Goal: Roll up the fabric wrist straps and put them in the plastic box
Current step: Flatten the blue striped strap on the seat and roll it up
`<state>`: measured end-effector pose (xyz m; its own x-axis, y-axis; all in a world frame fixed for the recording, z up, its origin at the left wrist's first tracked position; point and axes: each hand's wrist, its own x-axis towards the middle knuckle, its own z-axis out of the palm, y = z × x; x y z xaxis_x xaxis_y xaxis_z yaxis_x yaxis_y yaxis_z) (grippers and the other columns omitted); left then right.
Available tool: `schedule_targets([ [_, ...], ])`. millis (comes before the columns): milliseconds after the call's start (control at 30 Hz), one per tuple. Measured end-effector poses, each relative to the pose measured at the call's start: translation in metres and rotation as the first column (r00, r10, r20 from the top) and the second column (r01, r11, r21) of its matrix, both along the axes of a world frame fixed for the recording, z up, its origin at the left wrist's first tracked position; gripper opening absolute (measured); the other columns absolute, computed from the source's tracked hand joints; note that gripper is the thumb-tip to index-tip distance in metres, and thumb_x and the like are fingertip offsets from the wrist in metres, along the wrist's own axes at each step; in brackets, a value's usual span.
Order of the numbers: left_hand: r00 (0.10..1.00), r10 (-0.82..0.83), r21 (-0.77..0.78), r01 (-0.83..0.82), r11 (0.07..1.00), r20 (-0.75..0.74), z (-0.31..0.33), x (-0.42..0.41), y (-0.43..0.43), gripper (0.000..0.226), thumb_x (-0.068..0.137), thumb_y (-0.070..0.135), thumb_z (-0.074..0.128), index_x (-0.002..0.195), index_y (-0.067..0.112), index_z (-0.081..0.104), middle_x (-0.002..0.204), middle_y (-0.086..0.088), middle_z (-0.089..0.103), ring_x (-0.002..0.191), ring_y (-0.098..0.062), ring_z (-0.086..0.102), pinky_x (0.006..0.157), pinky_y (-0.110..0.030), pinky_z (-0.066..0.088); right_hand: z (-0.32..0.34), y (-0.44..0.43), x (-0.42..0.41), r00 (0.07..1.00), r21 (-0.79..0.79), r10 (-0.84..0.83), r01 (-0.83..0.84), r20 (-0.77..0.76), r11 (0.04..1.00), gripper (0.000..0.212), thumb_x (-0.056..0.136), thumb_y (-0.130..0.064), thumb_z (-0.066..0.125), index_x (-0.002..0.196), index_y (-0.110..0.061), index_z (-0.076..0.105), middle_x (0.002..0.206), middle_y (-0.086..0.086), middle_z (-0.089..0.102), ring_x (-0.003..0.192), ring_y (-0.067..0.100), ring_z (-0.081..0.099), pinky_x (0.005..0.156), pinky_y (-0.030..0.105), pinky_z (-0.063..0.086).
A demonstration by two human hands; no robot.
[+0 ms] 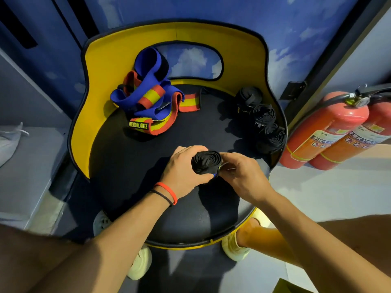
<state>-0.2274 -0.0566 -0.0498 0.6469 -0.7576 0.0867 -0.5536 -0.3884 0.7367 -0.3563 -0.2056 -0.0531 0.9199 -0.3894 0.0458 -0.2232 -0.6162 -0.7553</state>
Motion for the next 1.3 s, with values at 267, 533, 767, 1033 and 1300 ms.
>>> schedule_targets([
  [267,0.993,0.096,-0.149,-0.105,0.983,-0.066,0.022,0.052,-0.071,0.061,0.063,0.019,0.09,0.116,0.029,0.062,0.097,0.012,0.065,0.102,-0.011,0.06,0.084,-0.022,0.048,0.052,-0.044,0.049,0.998,-0.229,-0.065,0.058,-0.023,0.972,0.041,0.089,-0.031,0.066,0.129,-0.025,0.06,0.117,-0.002,0.071,0.109,0.023,0.066,0.087,0.042,0.055],
  [533,0.984,0.159,-0.193,-0.172,0.966,-0.079,0.018,0.107,-0.151,0.055,0.063,0.017,0.09,0.107,0.029,0.059,0.1,0.008,0.073,0.094,-0.011,0.067,0.08,-0.026,0.053,0.075,-0.11,0.085,0.959,-0.678,-0.115,-0.097,-0.26,0.729,0.057,0.092,-0.033,0.066,0.143,-0.012,0.053,0.148,0.01,0.052,0.135,0.031,0.047,0.112,0.041,0.038],
  [767,0.982,0.183,-0.162,-0.187,0.969,-0.04,-0.001,0.14,-0.214,0.058,0.063,0.021,0.087,0.111,0.031,0.056,0.105,0.003,0.069,0.106,-0.026,0.061,0.089,-0.042,0.054,0.065,-0.13,0.097,0.921,-0.709,-0.141,-0.174,-0.363,0.684,0.061,0.094,-0.044,0.058,0.147,-0.016,0.045,0.157,0.008,0.038,0.145,0.027,0.035,0.117,0.038,0.03],
  [1033,0.996,0.09,-0.128,-0.09,0.988,-0.007,-0.011,0.156,-0.24,0.058,0.071,0.01,0.085,0.124,0.021,0.063,0.126,-0.002,0.052,0.109,-0.017,0.055,0.098,-0.02,0.042,0.063,-0.141,0.102,0.939,-0.669,-0.109,-0.148,-0.326,0.729,0.054,0.096,-0.042,0.056,0.144,-0.02,0.046,0.154,0.004,0.041,0.14,0.026,0.042,0.111,0.04,0.037],
  [1300,0.983,0.171,-0.187,-0.156,0.97,0.062,-0.013,0.135,-0.256,0.056,0.075,0.006,0.082,0.12,0.021,0.054,0.125,-0.001,0.05,0.109,-0.024,0.059,0.089,-0.041,0.053,0.065,-0.147,0.1,0.945,-0.654,-0.09,-0.148,-0.316,0.742,0.054,0.096,-0.04,0.058,0.144,-0.019,0.049,0.153,0.003,0.044,0.137,0.024,0.046,0.109,0.036,0.038],
])
